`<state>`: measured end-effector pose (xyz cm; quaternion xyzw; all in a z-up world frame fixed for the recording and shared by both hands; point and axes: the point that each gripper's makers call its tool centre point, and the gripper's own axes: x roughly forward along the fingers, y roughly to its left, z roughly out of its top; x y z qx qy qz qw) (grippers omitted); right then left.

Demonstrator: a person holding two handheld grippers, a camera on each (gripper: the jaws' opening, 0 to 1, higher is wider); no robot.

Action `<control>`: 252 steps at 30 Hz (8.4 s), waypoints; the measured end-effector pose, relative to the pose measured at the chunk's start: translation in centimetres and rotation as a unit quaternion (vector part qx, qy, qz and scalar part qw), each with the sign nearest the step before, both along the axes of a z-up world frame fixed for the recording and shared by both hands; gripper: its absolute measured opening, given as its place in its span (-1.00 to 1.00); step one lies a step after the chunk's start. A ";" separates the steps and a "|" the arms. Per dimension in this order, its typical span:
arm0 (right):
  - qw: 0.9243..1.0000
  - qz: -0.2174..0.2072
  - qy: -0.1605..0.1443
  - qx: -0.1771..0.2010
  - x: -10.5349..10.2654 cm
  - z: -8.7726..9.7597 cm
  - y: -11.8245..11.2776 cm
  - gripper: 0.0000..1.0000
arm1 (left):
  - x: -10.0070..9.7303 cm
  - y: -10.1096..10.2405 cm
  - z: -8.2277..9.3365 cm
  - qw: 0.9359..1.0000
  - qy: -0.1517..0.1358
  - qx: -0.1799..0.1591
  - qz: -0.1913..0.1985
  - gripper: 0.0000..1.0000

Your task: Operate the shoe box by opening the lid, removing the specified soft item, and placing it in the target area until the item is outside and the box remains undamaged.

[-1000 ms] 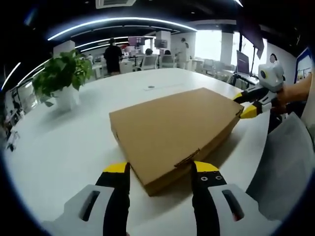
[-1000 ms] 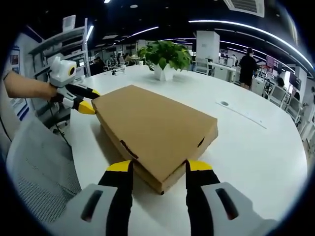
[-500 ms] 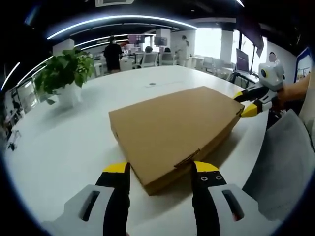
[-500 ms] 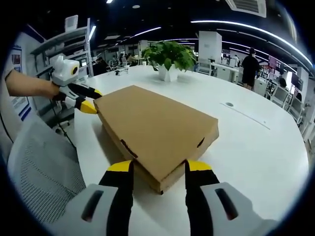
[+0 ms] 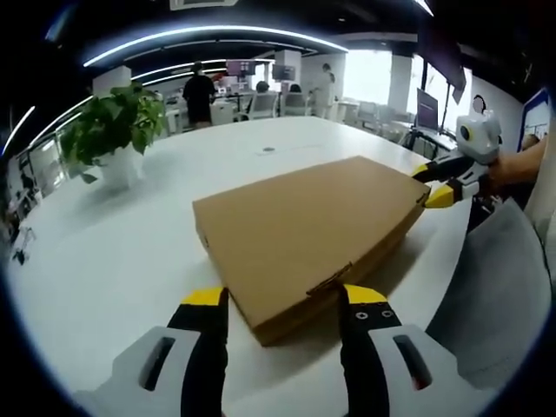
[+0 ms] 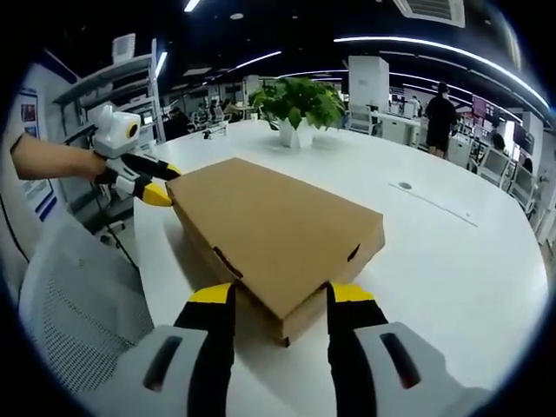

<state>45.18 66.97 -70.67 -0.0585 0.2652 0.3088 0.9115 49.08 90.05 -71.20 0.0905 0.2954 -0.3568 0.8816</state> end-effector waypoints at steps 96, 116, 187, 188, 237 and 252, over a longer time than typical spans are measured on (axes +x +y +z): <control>0.992 -0.018 -0.127 -0.003 9.8 10.6 -2.1 -0.35 | 10.9 -0.2 11.9 0.987 -0.150 -0.007 0.051 -0.69; 0.989 -0.049 -0.142 -0.018 12.3 10.3 -2.9 -0.45 | 13.9 0.2 12.2 0.984 -0.164 -0.007 0.072 -0.96; 0.989 -0.140 -0.035 -0.030 14.0 3.0 -5.5 -0.99 | 15.1 0.7 5.9 0.990 -0.079 -0.003 0.115 -1.00; 0.989 -0.139 -0.035 -0.031 14.0 3.0 -5.5 -0.99 | 15.0 0.7 5.7 0.990 -0.077 -0.003 0.116 -1.00; 0.990 -0.136 0.020 -0.030 16.4 1.2 -5.9 -0.96 | 18.0 0.3 3.2 0.990 -0.032 -0.005 0.138 -1.00; 0.989 -0.141 0.038 -0.025 16.6 0.7 -5.8 -0.97 | 18.3 0.1 2.6 0.991 -0.032 0.033 0.126 -1.00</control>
